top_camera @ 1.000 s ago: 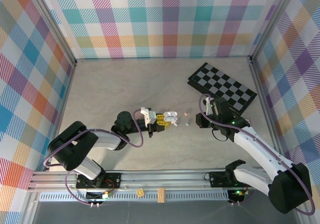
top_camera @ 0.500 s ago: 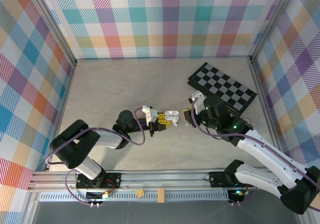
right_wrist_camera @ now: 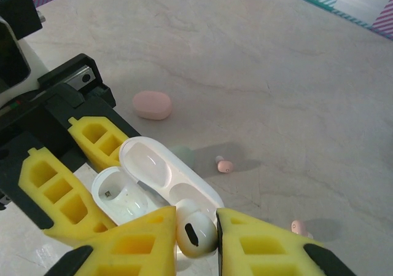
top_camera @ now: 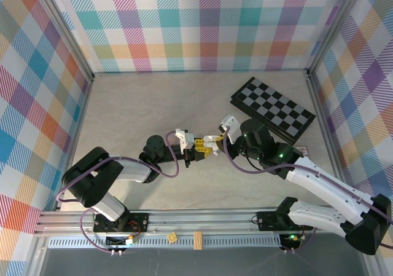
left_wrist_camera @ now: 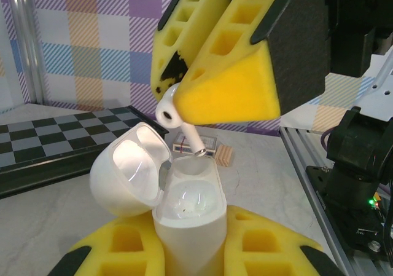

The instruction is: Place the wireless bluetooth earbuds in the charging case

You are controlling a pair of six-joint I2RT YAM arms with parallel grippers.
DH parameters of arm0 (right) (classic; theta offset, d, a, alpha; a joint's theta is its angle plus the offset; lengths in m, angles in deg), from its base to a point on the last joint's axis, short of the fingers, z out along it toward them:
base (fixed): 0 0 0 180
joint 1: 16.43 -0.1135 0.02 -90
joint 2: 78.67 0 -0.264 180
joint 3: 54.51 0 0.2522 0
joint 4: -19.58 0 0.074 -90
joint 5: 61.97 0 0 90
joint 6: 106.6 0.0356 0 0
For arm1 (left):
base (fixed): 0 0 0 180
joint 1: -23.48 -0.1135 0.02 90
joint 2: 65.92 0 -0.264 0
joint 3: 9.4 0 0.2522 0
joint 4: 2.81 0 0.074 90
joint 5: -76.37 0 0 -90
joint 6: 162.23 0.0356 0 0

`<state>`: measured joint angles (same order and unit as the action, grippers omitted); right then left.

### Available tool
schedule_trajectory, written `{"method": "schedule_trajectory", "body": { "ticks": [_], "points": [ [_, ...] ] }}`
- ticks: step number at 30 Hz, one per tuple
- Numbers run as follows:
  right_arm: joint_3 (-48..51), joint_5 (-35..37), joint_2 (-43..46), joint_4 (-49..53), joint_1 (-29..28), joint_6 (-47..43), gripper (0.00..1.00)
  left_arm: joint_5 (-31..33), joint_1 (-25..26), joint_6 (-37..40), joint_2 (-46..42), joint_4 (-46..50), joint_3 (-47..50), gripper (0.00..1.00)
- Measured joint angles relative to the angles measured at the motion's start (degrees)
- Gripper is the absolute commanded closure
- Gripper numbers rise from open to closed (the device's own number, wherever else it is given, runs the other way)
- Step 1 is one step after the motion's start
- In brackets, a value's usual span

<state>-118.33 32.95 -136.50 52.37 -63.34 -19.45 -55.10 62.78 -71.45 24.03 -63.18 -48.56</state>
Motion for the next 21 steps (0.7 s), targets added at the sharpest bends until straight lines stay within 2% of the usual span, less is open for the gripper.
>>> {"method": "schedule_trajectory", "body": {
  "ticks": [9, 21],
  "points": [
    [0.4, 0.0, -0.4, -0.4, 0.0, -3.7, 0.77, 0.0, 0.0, -0.2, -0.2, 0.0, 0.0, 0.99],
    [1.9, -5.4, 1.5, -0.4, 0.0, -9.1, 0.74, -1.1, 0.0, -1.3, -1.4, 0.1, 0.0, 0.99]
  ]
}}
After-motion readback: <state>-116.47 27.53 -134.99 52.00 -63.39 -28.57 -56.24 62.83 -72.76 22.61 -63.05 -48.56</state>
